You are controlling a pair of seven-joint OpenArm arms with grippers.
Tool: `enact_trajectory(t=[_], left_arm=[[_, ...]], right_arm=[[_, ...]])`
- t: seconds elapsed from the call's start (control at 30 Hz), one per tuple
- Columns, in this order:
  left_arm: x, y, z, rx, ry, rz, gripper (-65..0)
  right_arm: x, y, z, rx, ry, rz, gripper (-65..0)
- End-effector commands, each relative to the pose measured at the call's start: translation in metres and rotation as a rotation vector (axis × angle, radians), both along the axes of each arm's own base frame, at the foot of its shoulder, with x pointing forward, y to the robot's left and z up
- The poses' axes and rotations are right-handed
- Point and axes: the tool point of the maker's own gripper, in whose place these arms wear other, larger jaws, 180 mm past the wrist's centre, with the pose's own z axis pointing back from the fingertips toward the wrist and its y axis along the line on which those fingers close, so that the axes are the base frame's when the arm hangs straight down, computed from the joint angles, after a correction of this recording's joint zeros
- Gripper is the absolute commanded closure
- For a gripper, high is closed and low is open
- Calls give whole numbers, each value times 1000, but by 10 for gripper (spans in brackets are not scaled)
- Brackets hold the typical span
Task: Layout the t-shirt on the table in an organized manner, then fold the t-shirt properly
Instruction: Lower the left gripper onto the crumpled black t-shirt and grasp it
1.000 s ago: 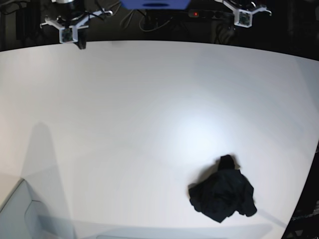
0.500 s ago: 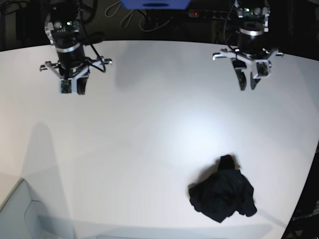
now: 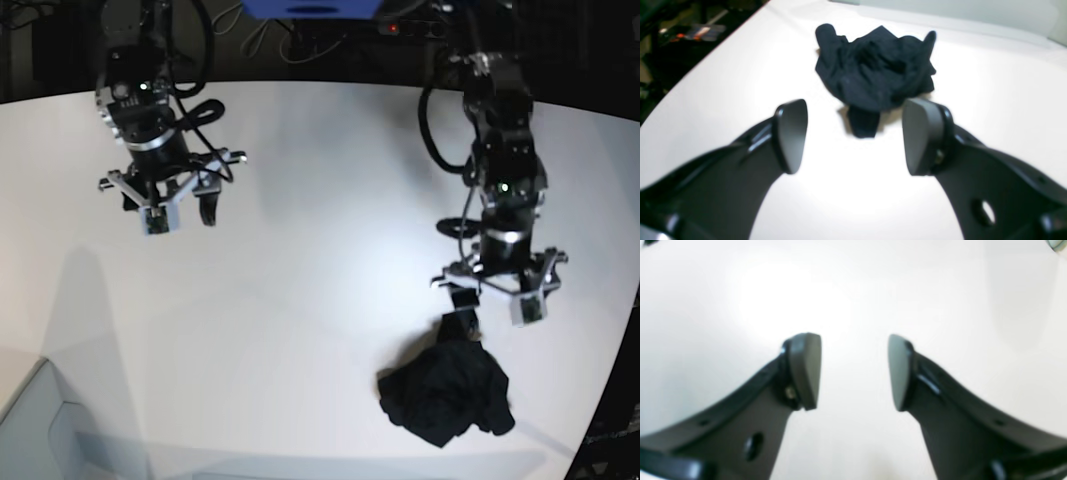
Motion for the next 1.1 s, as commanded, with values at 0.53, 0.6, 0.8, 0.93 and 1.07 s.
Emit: enact_trajectory(t=[0.53, 0.6, 0.8, 0.93, 1.07], left_arm=[[117, 15, -64, -58, 95, 36, -432], [115, 18, -70, -52, 89, 41, -432], [112, 18, -75, -47, 64, 40, -372], [112, 18, -76, -48, 68, 46, -6], [112, 17, -76, -50, 66, 44, -22]], right_arm=[[-11, -2, -4, -4, 9, 2, -352], [-15, -2, -6, -6, 19, 2, -352], [-15, -2, -12, -3, 34, 0, -352], [-15, -2, -14, -3, 40, 0, -352], [-11, -2, -11, -3, 28, 0, -352]])
